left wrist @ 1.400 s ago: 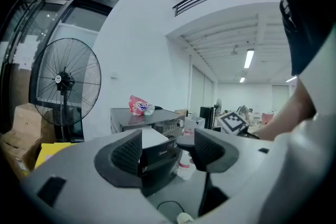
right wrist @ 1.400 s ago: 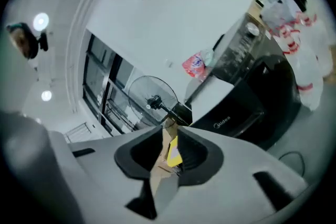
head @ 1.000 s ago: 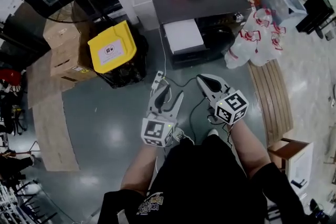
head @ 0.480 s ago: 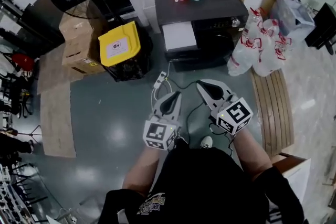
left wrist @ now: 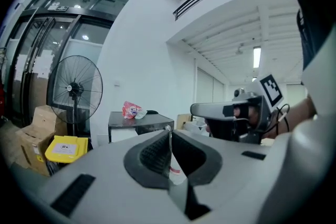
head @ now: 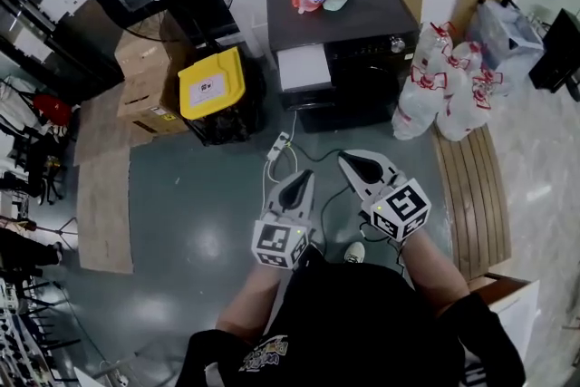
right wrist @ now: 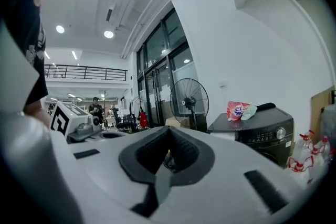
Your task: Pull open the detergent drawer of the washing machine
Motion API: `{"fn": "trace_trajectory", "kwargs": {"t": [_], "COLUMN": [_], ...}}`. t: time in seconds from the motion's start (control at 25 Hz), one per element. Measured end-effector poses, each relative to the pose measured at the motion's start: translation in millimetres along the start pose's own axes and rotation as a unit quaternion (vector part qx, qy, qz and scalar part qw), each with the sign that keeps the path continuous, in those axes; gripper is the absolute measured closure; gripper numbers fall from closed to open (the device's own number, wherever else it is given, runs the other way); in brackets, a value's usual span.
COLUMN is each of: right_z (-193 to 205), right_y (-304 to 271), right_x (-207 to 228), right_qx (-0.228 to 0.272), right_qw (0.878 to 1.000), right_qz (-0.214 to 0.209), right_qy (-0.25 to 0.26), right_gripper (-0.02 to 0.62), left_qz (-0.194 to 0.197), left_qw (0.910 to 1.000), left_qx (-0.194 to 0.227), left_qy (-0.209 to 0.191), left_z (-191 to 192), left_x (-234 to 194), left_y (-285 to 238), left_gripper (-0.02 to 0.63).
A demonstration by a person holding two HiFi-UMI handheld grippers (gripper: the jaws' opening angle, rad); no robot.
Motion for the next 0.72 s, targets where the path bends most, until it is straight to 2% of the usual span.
{"fn": "trace_trajectory", "kwargs": {"t": [0.72], "right_z": [4.4], "right_y": [28.9], "right_x": [2.0], "right_qx": [-0.003], "right_qw": [1.000], "right_qz": [0.003], "right_qy": [0.005], "right_gripper": [0.592], "left_qz": [-0.009], "left_qw": [0.9999], "left_qx": [0.008], "left_qy": [-0.010], "left_z": [-2.9], "left_x": [22.9], "left_y": [-4.4], "left_gripper": [0.591]}}
Point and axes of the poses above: the fingertips, and each gripper's own axes: y backward along the fingers, x to its right, z out of its underside, the point moved 6 cm from there along y, backward along the fingers, and after that the axes turned 2 degrees about z, right-handed, at the moved point
